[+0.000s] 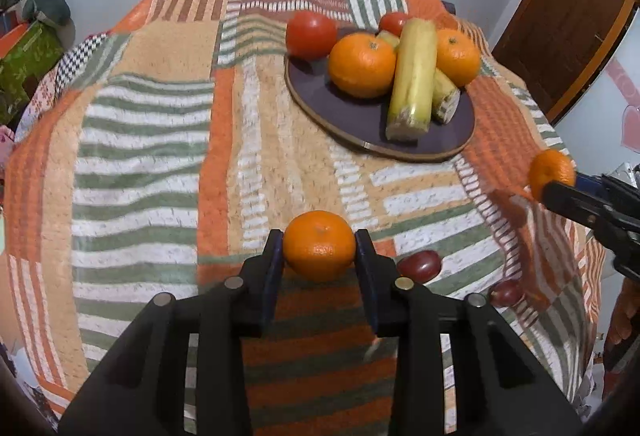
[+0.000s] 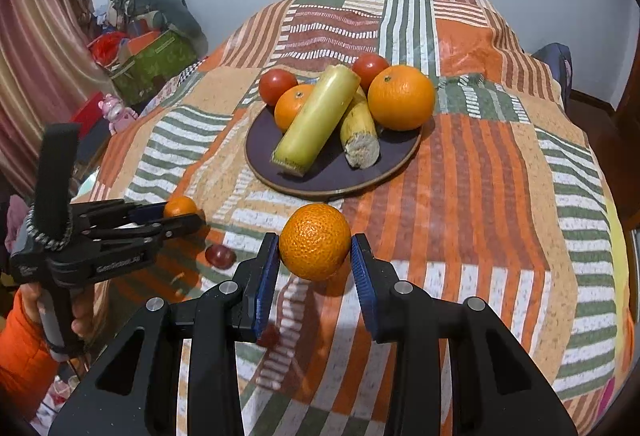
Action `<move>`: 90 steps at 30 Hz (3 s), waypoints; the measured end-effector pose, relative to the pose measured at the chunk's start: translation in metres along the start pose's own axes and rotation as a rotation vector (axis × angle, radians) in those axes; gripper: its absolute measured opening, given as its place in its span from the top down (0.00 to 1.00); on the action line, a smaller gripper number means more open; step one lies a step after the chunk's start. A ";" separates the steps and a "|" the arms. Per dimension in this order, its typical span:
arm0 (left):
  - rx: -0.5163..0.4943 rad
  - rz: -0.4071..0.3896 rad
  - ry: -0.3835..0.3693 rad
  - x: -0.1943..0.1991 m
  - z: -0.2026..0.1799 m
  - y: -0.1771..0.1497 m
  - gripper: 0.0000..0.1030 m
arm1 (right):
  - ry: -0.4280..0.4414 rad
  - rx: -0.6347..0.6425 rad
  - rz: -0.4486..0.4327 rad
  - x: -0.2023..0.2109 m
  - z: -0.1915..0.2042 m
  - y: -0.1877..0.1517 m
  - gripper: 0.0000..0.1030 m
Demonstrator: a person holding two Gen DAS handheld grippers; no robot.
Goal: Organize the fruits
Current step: 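Carry both mandarins onto the plate and open both tools, then grasp a dark red plum with the right tool while the left tool grasps another plum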
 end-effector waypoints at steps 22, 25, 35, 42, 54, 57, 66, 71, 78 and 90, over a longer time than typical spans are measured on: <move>-0.040 -0.067 -0.009 -0.001 -0.019 0.075 0.66 | 0.023 0.037 -0.003 -0.035 -0.013 0.052 0.68; -0.049 -0.052 -0.016 -0.012 -0.022 0.082 0.66 | 0.028 0.042 0.015 -0.045 -0.013 0.053 0.68; -0.053 -0.017 -0.009 -0.042 -0.024 0.086 0.66 | 0.022 0.057 0.058 -0.066 -0.015 0.048 0.67; -0.071 -0.017 0.012 -0.044 -0.027 0.087 0.65 | 0.037 0.049 0.065 -0.067 -0.017 0.048 0.67; -0.066 -0.066 0.008 -0.006 -0.026 0.074 0.55 | 0.006 0.057 0.046 -0.044 -0.015 0.046 0.65; -0.069 -0.093 0.013 0.014 -0.028 0.066 0.55 | -0.006 0.060 0.022 -0.027 -0.013 0.044 0.65; -0.092 -0.165 0.037 0.072 -0.039 0.032 0.54 | -0.036 0.106 -0.061 0.026 0.006 0.027 0.62; -0.107 -0.181 0.060 0.091 -0.046 0.006 0.49 | -0.033 0.113 -0.060 0.035 0.013 0.011 0.57; -0.091 -0.151 0.058 0.087 -0.044 -0.023 0.42 | -0.011 0.135 0.001 0.026 0.017 -0.013 0.57; -0.019 -0.057 0.033 0.050 -0.031 -0.049 0.39 | 0.050 0.175 0.138 -0.017 0.040 -0.048 0.67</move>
Point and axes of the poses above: each gripper's, at about its wrist camera, not at the fingertips, and x roughly against the way its jaws point, z to its left, y to its top, the point moved 5 cm from there along -x, roughly the way its jaws point, and after that the axes turned 9 degrees about z, right-handed, at the moved point
